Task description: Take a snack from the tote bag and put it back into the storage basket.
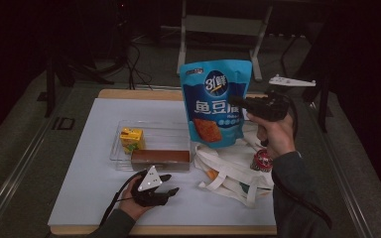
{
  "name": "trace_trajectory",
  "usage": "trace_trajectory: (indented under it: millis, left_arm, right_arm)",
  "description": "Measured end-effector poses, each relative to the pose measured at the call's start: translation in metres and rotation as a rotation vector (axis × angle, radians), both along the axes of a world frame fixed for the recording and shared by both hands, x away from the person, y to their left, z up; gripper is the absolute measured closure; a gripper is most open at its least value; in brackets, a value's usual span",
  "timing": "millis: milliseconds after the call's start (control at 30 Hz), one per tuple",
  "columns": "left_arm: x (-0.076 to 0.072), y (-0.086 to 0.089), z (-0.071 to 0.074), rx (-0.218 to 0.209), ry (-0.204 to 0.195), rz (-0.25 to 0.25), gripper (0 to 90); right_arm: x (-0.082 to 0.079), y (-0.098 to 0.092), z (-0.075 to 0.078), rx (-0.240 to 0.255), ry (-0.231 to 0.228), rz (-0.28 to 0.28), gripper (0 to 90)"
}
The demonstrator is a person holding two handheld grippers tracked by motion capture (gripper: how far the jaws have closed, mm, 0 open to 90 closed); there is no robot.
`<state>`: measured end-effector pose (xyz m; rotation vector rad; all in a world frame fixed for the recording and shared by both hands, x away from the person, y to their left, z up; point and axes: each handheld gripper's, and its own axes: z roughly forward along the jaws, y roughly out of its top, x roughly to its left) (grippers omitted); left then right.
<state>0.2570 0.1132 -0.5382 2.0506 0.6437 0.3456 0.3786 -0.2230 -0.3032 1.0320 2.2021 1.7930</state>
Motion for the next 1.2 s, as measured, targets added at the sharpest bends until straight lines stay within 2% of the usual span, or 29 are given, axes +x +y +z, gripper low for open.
trace_trajectory:
  millis: [467, 933, 1200]
  left_arm:
    - [0.000, 0.000, 0.000, -0.002, 0.004, -0.001, 46.3]
    - [0.000, 0.000, 0.000, -0.003, 0.002, -0.001, 46.2]
    - [0.000, 0.000, 0.000, -0.003, 0.001, -0.004, 46.0]
  right_arm:
    - [0.014, 0.035, 0.002, 0.012, 0.011, 0.015, 89.6]
    - [0.030, 0.081, -0.004, 0.032, 0.027, 0.047, 89.6]
    - [0.037, 0.104, -0.012, 0.025, 0.035, 0.050, 89.6]
